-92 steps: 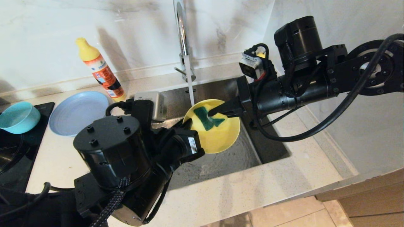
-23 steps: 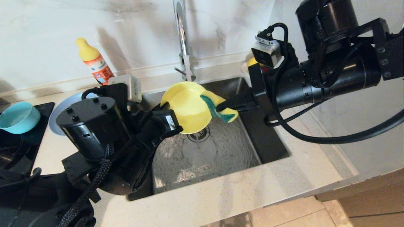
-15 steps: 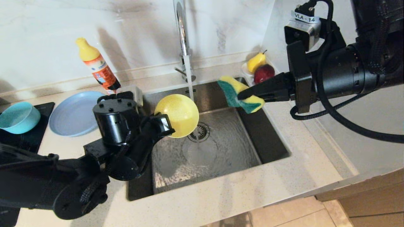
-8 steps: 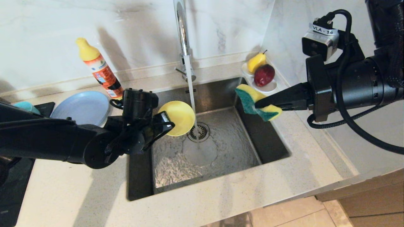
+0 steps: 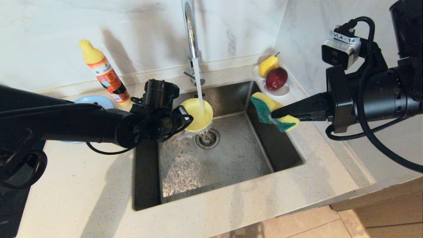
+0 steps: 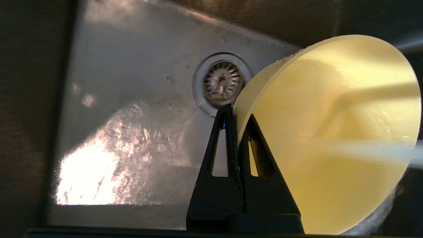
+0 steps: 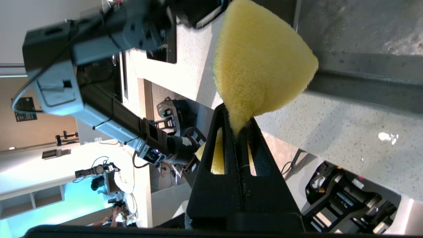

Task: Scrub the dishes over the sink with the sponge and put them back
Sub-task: Rinse the bowl

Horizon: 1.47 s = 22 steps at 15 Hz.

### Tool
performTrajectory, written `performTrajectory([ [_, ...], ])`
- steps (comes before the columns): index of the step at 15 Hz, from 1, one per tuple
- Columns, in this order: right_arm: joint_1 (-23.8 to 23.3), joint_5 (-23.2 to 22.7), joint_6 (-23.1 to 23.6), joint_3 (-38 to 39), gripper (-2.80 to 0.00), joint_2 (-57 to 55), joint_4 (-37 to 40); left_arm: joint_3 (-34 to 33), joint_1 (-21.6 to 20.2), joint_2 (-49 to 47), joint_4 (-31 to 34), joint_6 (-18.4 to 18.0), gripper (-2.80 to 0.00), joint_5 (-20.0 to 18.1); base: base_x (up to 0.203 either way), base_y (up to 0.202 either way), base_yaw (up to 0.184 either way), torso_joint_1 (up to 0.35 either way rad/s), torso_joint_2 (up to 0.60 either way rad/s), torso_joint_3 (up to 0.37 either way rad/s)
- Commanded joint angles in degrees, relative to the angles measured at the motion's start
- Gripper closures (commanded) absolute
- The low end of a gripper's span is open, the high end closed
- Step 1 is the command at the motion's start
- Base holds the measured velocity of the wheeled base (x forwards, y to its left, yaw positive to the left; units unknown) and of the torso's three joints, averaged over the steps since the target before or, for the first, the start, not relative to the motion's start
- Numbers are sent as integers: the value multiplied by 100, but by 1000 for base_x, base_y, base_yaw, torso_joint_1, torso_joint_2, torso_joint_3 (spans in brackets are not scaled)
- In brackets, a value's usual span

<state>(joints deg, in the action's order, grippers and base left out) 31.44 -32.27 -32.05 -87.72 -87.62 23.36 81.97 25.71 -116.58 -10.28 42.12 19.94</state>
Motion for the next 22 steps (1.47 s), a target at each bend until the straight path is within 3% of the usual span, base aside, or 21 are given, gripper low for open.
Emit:
performTrajectory([
  [1, 2, -18, -21, 106, 0, 47, -57, 458, -5, -383, 235, 251, 0, -37, 0, 0, 0, 0, 0, 0],
  [3, -28, -16, -12, 207, 0, 96, -181, 460, 4, -337, 272, 334, 0, -251, 0, 0, 0, 0, 0, 0],
  [8, -50, -16, -12, 230, 0, 78, -226, 252, 4, -68, 538, 446, 0, -345, 0, 0, 0, 0, 0, 0],
  [12, -50, -24, -12, 238, 0, 79, -226, -160, 4, 258, 601, 481, 0, -829, 0, 0, 0, 0, 0, 0],
  [15, -50, -16, -21, 238, 0, 83, -226, -208, 4, 306, 994, 481, 0, -1132, 0, 0, 0, 0, 0, 0],
  [20, -50, -19, -21, 247, 0, 67, -226, -438, -143, 378, 1029, 370, 0, -1039, 0, 0, 0, 0, 0, 0],
  [22, -50, -25, -21, 285, 0, 52, -226, -446, -303, 451, 979, 266, 0, -674, 0, 0, 0, 0, 0, 0],
])
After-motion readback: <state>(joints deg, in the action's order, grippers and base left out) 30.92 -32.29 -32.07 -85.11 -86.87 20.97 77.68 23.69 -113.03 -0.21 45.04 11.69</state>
